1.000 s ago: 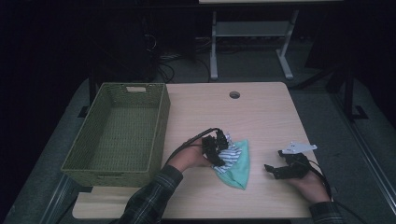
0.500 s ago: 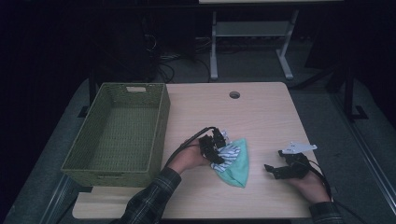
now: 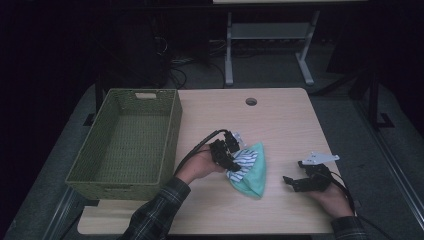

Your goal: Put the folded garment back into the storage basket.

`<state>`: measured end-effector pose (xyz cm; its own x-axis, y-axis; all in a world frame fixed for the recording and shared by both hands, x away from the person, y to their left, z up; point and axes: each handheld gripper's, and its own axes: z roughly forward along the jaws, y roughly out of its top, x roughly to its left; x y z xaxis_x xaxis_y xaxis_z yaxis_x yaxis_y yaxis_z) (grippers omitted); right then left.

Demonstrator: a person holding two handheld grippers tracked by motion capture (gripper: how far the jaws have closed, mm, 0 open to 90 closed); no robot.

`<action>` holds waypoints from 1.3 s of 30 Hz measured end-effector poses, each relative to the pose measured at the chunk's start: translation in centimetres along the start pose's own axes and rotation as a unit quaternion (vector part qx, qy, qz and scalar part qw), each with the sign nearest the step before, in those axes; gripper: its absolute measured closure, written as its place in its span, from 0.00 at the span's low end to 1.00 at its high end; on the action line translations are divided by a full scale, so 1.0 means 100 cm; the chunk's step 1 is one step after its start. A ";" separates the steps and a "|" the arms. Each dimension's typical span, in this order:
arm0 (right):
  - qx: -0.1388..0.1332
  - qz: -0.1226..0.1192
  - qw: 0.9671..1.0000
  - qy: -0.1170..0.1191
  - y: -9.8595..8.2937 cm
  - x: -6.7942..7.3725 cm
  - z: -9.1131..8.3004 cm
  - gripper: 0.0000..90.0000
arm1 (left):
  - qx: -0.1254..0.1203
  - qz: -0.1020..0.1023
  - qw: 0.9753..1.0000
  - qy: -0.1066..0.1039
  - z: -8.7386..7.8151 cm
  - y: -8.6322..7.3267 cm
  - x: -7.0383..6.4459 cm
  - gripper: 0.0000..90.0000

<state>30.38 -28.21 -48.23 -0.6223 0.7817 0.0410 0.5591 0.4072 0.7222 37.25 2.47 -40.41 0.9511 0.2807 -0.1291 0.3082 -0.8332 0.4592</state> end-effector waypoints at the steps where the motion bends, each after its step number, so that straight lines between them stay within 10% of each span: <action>1: 0.000 0.000 1.000 0.000 0.000 0.000 0.000 0.16 | -0.003 -0.001 1.000 0.002 -0.003 0.001 -0.001 0.81; 20: 0.000 0.001 1.000 -0.001 0.000 0.000 0.000 0.15 | -0.039 -0.002 0.999 0.008 -0.071 0.011 -0.002 0.81; 39: 0.000 0.001 1.000 -0.002 0.000 0.000 0.000 0.15 | -0.055 -0.030 0.997 0.046 -0.139 -0.013 0.007 0.80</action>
<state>30.42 -28.23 -48.23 -0.6191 0.7843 0.0402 0.5607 0.4056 0.7219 37.23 10.39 -28.93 0.9232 0.3755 -0.0811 0.3561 -0.7571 0.5477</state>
